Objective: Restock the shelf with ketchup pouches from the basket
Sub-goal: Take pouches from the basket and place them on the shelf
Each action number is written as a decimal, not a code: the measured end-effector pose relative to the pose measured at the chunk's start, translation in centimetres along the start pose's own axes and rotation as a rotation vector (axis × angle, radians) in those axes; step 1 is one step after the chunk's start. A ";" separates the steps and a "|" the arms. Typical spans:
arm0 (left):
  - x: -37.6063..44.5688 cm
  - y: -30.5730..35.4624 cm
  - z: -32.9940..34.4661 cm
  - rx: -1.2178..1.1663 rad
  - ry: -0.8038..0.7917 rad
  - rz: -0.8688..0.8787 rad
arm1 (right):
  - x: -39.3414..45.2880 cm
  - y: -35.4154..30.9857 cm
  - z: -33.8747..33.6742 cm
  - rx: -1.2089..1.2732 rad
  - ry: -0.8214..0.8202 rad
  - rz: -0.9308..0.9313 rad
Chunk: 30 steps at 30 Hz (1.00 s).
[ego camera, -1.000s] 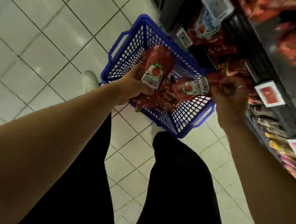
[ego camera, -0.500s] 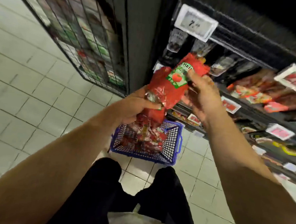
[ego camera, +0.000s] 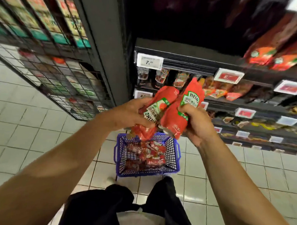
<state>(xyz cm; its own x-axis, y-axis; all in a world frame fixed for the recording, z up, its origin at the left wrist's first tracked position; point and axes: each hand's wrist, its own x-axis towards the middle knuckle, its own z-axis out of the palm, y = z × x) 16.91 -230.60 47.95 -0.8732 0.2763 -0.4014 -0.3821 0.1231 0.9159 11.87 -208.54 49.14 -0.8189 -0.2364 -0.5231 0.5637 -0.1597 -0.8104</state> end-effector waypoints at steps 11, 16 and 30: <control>6.4 16.8 0.3 0.540 -0.247 -0.061 | 3.4 -14.5 -7.9 -0.172 -0.451 -0.217; 9.4 19.1 0.5 0.529 -0.187 -0.152 | 6.2 -14.8 -9.0 -0.278 -0.541 -0.156; 13.6 12.8 3.1 -0.386 0.350 0.307 | 7.9 -14.4 -2.5 0.186 -0.186 -0.110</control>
<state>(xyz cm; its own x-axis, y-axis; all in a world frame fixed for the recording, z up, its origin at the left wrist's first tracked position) 1.06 -222.35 54.16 -0.9835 -0.0937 -0.1545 -0.1221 -0.2857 0.9505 -3.04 -205.68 56.03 -0.8519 -0.3769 -0.3635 0.4969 -0.3631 -0.7882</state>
